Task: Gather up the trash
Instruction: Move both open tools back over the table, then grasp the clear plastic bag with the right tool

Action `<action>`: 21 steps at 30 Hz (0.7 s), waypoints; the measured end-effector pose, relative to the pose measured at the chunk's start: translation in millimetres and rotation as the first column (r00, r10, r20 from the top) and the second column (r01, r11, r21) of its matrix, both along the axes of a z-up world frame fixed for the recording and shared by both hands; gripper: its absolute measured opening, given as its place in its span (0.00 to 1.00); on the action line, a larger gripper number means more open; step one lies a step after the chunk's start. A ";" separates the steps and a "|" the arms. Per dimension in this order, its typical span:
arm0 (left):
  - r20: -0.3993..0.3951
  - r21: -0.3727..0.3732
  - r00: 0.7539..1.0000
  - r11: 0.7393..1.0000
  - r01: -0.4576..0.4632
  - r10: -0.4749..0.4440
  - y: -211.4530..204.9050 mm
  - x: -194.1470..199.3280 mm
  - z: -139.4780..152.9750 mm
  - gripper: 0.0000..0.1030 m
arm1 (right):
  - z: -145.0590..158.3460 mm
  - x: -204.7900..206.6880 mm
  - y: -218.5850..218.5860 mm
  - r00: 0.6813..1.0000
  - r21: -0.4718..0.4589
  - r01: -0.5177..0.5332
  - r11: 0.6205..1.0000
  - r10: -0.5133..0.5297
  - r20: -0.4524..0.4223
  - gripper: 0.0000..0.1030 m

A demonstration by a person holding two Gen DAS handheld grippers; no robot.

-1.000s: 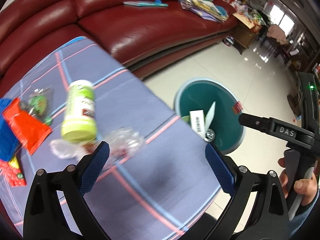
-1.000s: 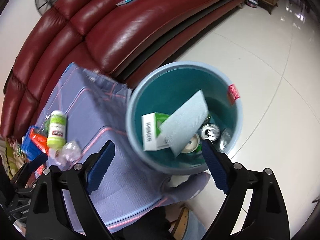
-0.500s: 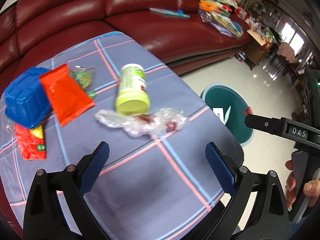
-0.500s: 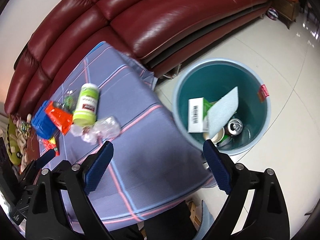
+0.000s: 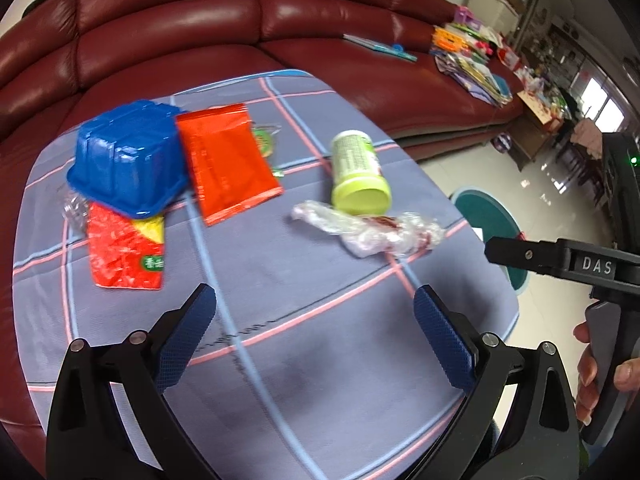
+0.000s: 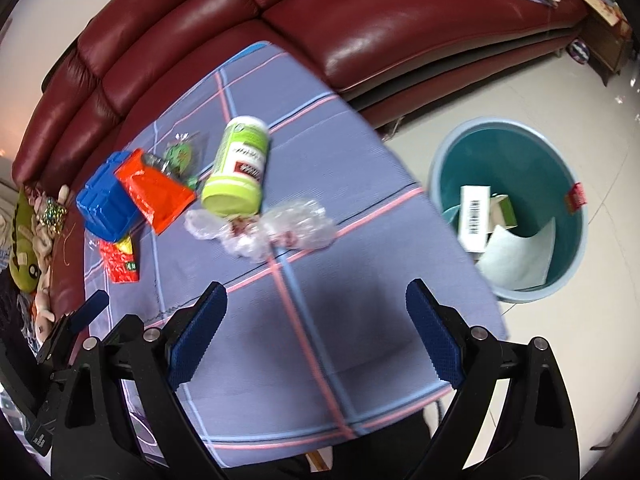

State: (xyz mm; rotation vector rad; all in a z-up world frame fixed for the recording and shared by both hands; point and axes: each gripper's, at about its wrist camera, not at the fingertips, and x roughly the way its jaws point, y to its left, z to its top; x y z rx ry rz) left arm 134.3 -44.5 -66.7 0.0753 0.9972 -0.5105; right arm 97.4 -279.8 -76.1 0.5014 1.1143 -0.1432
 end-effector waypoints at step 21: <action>-0.054 0.000 0.998 0.999 -0.042 0.042 33.2 36.3 -25.7 0.96 | -42.2 60.1 7.5 0.997 0.073 0.069 0.995 -0.065 -0.051 0.79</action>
